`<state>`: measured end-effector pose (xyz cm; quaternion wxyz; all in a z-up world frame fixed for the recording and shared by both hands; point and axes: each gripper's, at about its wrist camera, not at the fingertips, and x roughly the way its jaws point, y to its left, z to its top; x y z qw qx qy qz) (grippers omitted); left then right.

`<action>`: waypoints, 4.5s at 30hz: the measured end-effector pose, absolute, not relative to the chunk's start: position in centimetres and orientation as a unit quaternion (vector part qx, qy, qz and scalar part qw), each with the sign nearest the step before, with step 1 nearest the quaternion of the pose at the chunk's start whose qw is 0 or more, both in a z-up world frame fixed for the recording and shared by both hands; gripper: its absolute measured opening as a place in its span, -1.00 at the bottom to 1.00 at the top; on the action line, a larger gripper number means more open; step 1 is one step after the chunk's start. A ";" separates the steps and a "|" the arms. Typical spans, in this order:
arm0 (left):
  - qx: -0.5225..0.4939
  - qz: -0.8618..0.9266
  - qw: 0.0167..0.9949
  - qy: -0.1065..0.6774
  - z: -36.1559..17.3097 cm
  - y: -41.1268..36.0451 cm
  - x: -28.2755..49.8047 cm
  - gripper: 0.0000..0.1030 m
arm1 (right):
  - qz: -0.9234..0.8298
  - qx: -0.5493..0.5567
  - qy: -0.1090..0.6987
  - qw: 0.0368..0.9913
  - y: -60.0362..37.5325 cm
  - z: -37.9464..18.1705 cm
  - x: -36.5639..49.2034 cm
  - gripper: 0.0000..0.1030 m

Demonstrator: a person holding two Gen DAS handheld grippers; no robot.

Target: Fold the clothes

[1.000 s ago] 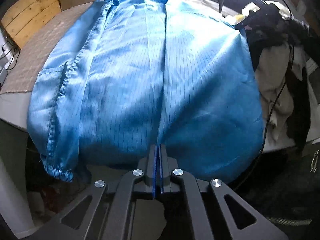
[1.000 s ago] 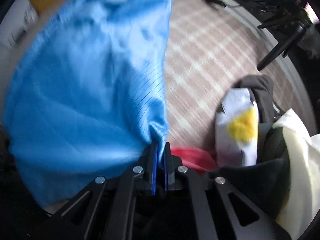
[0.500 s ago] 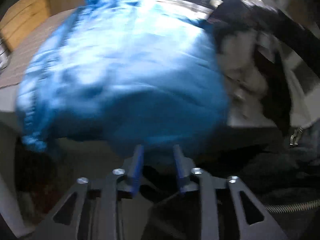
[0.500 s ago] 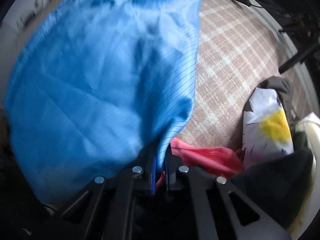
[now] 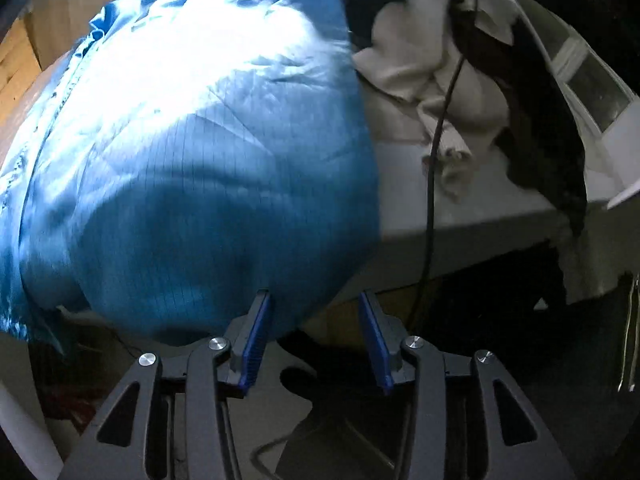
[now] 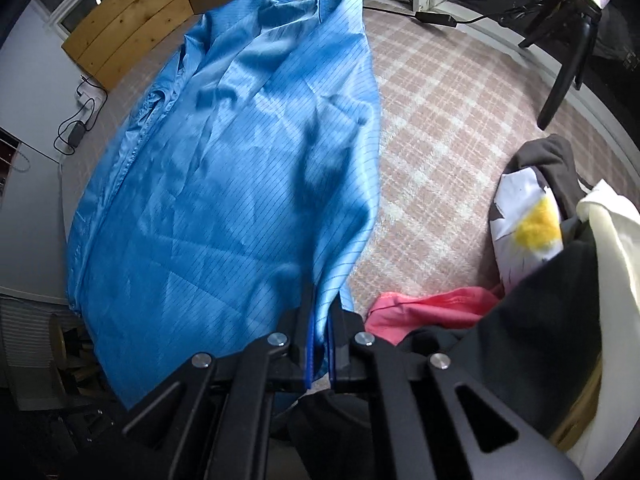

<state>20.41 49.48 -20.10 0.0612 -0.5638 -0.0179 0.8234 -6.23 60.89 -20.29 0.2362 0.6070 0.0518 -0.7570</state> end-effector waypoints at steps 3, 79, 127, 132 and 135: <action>-0.562 0.825 0.064 0.006 -20.2 50.0 20.1 -0.18 | -0.756 0.610 0.048 0.233 61.0 -20.8 -6.2 -0.91; -0.500 0.750 0.074 -0.426 -22.2 23.3 25.3 -0.80 | -0.733 0.615 0.102 0.273 45.7 -22.6 -8.5 -0.92; -0.564 0.825 -0.037 0.014 -21.0 24.6 22.1 -0.84 | -0.715 0.626 0.000 0.312 30.8 -24.5 -16.8 -0.91; -0.575 0.818 -0.025 0.010 -22.8 24.9 21.2 -0.84 | -0.730 0.615 0.069 0.290 30.0 -26.5 -15.4 -0.92; -0.584 0.812 -0.020 0.013 -23.3 24.9 21.0 -0.82 | -0.730 0.615 0.105 0.280 29.4 -26.3 -14.7 -0.92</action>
